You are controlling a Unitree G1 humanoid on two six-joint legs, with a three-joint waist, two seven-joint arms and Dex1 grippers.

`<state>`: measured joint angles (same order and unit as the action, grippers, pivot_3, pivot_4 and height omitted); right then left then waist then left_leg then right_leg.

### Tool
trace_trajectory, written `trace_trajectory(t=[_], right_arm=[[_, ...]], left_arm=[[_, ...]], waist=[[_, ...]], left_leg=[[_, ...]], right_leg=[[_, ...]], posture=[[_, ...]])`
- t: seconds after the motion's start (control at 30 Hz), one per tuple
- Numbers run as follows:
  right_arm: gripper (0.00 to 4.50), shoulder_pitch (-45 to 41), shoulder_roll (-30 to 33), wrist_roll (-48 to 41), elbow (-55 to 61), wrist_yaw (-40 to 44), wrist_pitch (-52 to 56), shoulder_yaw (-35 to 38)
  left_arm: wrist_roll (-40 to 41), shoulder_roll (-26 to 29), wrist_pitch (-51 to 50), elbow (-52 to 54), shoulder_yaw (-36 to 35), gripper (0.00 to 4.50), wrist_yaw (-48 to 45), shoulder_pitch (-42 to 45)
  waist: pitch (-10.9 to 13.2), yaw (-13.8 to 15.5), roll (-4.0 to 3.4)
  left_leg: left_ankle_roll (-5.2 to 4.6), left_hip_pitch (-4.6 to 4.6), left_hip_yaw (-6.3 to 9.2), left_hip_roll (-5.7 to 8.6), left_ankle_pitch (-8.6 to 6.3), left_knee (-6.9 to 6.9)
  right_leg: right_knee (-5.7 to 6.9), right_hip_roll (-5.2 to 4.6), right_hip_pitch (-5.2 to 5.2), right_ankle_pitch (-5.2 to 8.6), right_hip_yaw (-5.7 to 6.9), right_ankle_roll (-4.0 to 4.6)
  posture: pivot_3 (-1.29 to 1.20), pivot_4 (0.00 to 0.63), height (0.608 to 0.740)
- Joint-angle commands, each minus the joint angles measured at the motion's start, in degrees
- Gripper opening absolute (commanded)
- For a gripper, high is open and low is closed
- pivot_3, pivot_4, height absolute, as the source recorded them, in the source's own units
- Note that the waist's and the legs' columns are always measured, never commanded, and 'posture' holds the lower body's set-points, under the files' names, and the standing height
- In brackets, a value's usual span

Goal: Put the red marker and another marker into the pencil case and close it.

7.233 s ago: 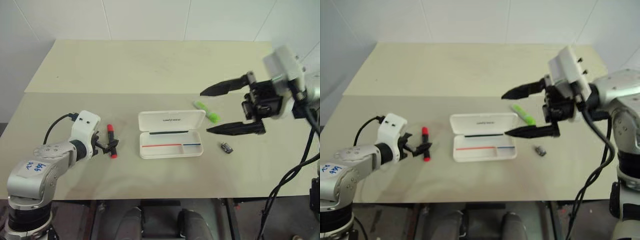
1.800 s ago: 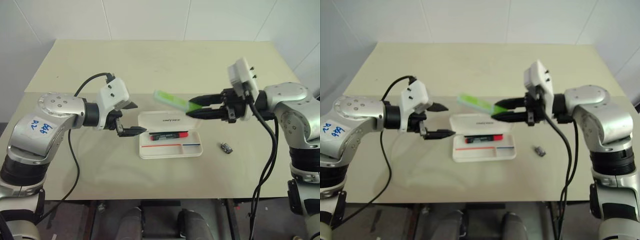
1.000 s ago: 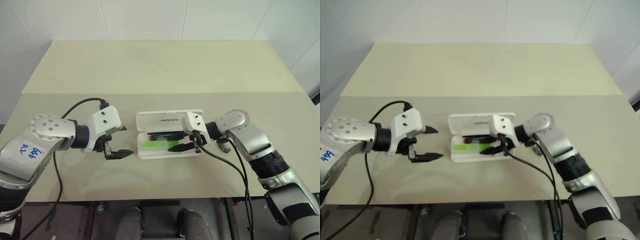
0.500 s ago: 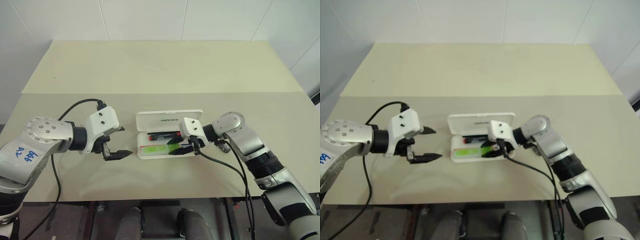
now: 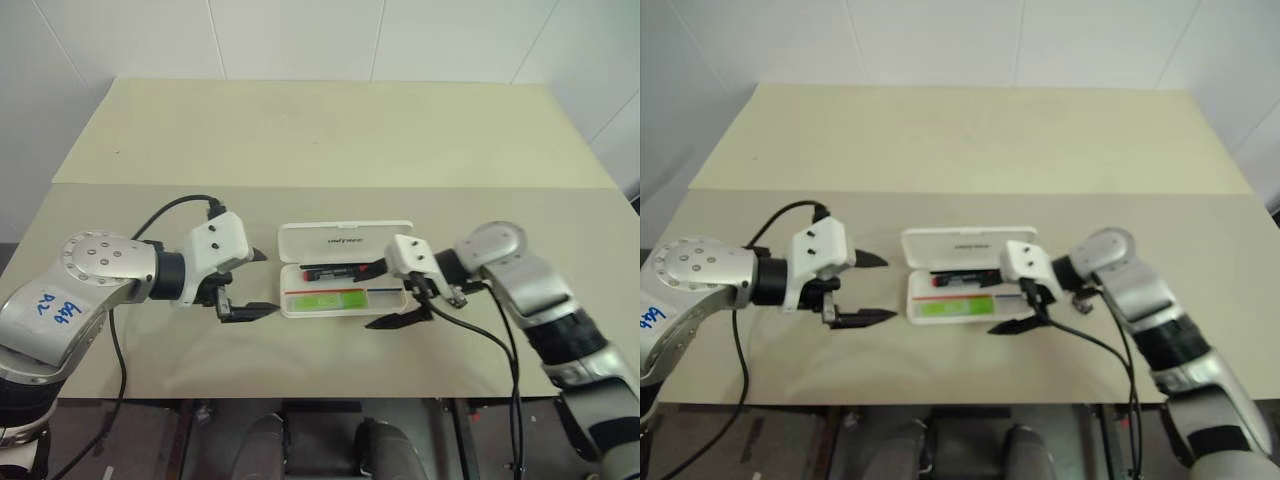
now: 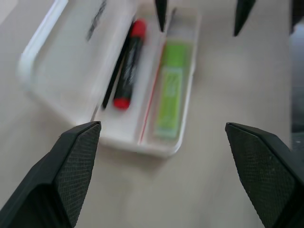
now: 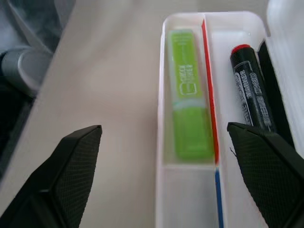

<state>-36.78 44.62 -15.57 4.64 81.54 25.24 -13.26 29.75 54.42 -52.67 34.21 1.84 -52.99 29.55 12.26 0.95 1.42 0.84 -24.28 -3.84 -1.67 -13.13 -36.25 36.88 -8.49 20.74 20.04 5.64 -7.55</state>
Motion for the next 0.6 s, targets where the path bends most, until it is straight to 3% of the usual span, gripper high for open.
trace_trajectory(t=[0.03, 0.2, 0.4, 0.6], right_arm=[[4.46, 4.2, 6.2, -4.3, 4.4, -5.0, 7.8, 12.3], [4.46, 13.8, 9.9, -4.5, 6.8, -14.1, 14.2, 22.0], [4.46, 18.0, 11.5, -2.6, 6.1, -20.6, 16.0, 23.0], [4.46, 21.0, 11.9, -3.0, 8.5, -24.9, 18.6, 22.9]], left_arm=[[2.2, -2.8, 1.2, 2.3, 1.6, 4.50, 0.0, 2.4], [0.0, -9.4, 1.1, 1.0, 6.9, 4.50, 4.2, 4.2], [-2.0, -13.3, 1.9, -0.8, 10.3, 4.50, 6.4, 6.5], [-2.8, -13.4, 2.8, -2.0, 10.7, 4.50, 5.4, 6.7]], waist=[[0.0, 0.5, 0.01], [0.0, 0.6, 0.07], [-0.1, 0.2, 0.01], [-0.1, 0.5, 0.01]], left_leg=[[0.00, 0.02, 0.00, -0.01, 0.00, -0.02], [-0.01, 0.09, 0.04, -0.01, 0.00, -0.02], [-0.01, 0.15, -0.07, -0.02, 0.00, -0.04], [-0.01, 0.10, -0.05, 0.00, 0.00, -0.05]], right_leg=[[0.01, 0.01, -0.01, 0.00, 0.00, 0.00], [-0.03, 0.01, -0.12, -0.01, 0.05, 0.02], [-0.03, 0.02, -0.05, -0.01, -0.07, 0.03], [-0.03, 0.00, -0.09, -0.01, -0.04, 0.02]], posture=[[0.00, 0.150, 0.740], [0.00, 0.150, 0.740], [0.00, 0.150, 0.740], [0.00, 0.150, 0.740]])
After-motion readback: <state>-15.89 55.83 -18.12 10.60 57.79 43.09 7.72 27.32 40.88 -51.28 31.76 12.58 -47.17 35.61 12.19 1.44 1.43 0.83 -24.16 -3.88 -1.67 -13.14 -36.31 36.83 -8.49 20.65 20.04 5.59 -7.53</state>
